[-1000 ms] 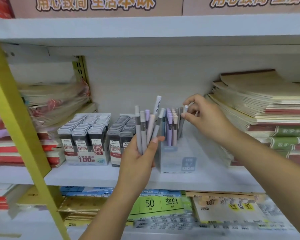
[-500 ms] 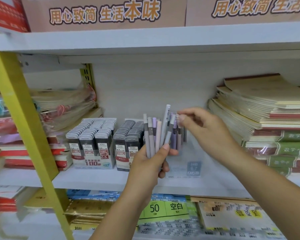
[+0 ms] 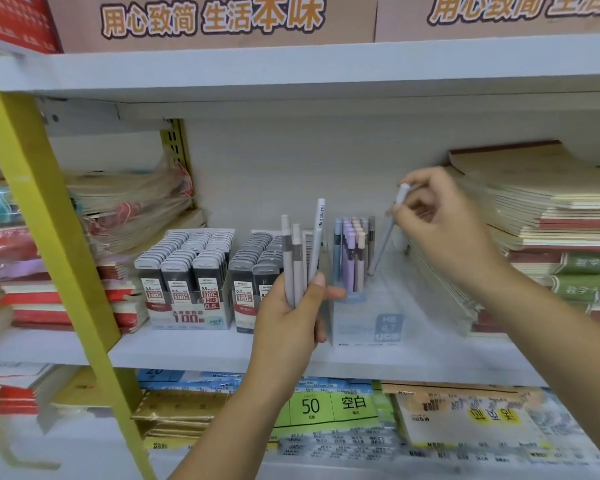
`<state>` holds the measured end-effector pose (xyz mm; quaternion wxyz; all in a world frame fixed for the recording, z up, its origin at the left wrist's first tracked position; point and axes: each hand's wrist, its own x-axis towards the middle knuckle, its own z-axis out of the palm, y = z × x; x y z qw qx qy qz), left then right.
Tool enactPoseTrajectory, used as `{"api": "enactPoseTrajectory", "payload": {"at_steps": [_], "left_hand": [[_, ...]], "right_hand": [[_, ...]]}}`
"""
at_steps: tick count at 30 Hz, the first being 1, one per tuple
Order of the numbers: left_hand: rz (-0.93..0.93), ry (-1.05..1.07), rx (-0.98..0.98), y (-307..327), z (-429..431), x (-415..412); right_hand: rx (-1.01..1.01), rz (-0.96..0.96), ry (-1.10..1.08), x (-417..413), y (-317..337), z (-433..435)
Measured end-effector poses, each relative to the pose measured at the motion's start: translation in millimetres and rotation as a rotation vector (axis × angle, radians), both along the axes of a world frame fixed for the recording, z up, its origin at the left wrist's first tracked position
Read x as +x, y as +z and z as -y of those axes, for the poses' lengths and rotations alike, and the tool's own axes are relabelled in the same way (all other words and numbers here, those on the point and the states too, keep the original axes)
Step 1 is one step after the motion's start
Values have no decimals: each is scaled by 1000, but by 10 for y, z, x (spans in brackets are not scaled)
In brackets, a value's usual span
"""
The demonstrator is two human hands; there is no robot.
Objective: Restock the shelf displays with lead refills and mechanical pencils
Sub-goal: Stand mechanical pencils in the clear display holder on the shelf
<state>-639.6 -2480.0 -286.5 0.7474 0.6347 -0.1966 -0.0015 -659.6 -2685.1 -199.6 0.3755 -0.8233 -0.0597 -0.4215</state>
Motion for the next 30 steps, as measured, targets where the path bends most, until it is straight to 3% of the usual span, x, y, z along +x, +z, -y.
{"api": "enactPoseTrajectory", "payload": {"at_steps": [3, 7, 20, 25, 27, 30], "left_hand": [[37, -8, 7, 22, 36, -2], [71, -4, 46, 10, 35, 4], [56, -18, 58, 12, 16, 34], [29, -36, 50, 32, 5, 22], [16, -51, 56, 47, -5, 17], [-14, -69, 42, 76, -21, 12]], "right_hand": [[-174, -85, -37, 79, -135, 5], [-259, -133, -54, 121, -243, -3], [-183, -232, -15, 286, -233, 74], [-327, -175, -209, 331, -257, 58], [-330, -217, -236, 310, -257, 34], [-245, -103, -223, 188, -201, -77]]}}
